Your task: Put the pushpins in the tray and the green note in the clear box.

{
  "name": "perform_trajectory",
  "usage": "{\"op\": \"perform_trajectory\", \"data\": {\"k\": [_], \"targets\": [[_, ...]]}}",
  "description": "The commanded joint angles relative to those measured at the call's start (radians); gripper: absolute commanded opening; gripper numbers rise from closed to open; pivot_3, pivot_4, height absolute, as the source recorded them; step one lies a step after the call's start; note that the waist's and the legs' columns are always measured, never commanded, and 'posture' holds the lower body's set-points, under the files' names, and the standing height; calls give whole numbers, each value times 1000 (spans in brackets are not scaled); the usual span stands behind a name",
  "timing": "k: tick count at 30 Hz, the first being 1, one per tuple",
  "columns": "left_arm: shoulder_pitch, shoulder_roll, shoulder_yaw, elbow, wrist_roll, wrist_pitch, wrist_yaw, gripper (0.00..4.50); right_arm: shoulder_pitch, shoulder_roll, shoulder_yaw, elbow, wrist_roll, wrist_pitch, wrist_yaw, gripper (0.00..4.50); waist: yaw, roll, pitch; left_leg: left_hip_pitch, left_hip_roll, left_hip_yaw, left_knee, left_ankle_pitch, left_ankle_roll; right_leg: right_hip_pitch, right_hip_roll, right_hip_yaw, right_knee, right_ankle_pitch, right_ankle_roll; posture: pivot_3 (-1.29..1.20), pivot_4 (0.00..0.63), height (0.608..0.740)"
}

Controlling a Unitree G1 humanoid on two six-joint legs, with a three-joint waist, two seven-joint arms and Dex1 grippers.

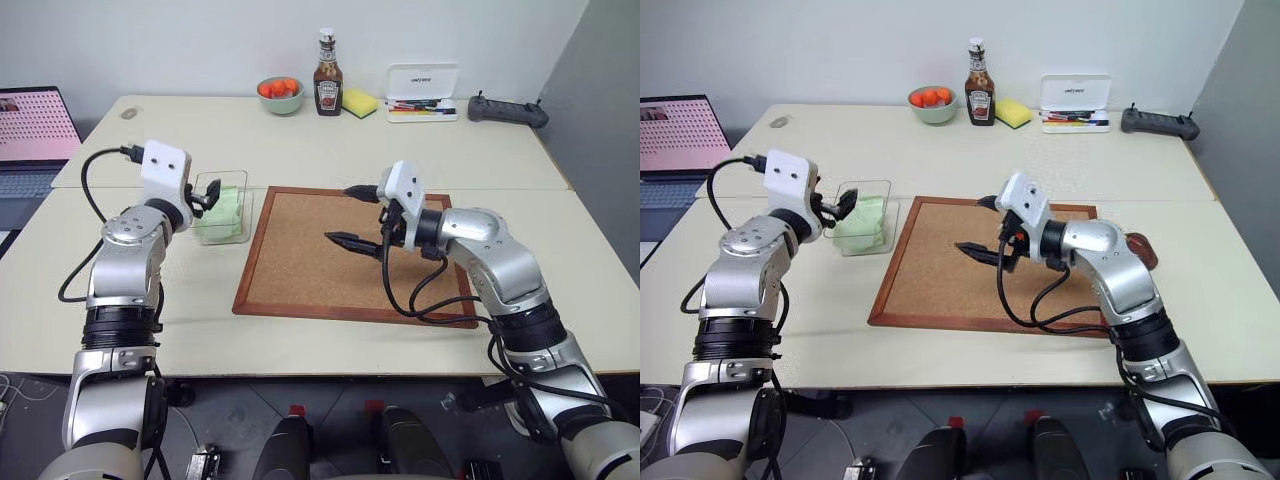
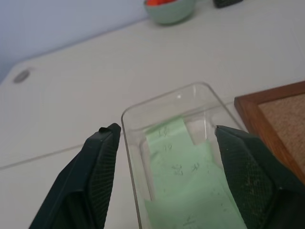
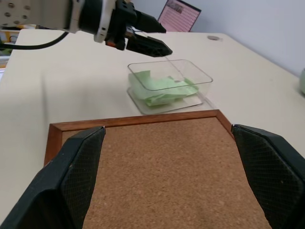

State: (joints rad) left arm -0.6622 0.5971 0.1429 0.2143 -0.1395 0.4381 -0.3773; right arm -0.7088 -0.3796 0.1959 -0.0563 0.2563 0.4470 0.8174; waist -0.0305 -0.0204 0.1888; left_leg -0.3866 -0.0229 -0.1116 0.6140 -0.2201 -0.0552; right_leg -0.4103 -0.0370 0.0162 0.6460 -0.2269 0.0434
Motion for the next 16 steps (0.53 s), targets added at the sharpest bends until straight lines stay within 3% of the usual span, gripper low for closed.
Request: {"op": "perform_trajectory", "data": {"k": [1,6,16], "targets": [[57,-5,11,-198,-112,72,-111,3396,66,-33,-97,-72,19,1,-49,4500,0,0,0,0,0,0,0,0,0,0,0,0,0,0,0,0,150,740],[195,-16,-4,-376,-166,87,-169,3396,196,-98,-158,-125,18,26,-79,4500,0,0,0,-1,0,1,0,0,0,0,-1,1,-1,0,0,0,150,740],[361,-47,-40,-484,-217,88,-238,3396,408,-98,-218,-200,7,11,-182,4500,-2,0,0,2,1,2,0,0,0,1,1,1,1,0,0,0,150,740]]}}
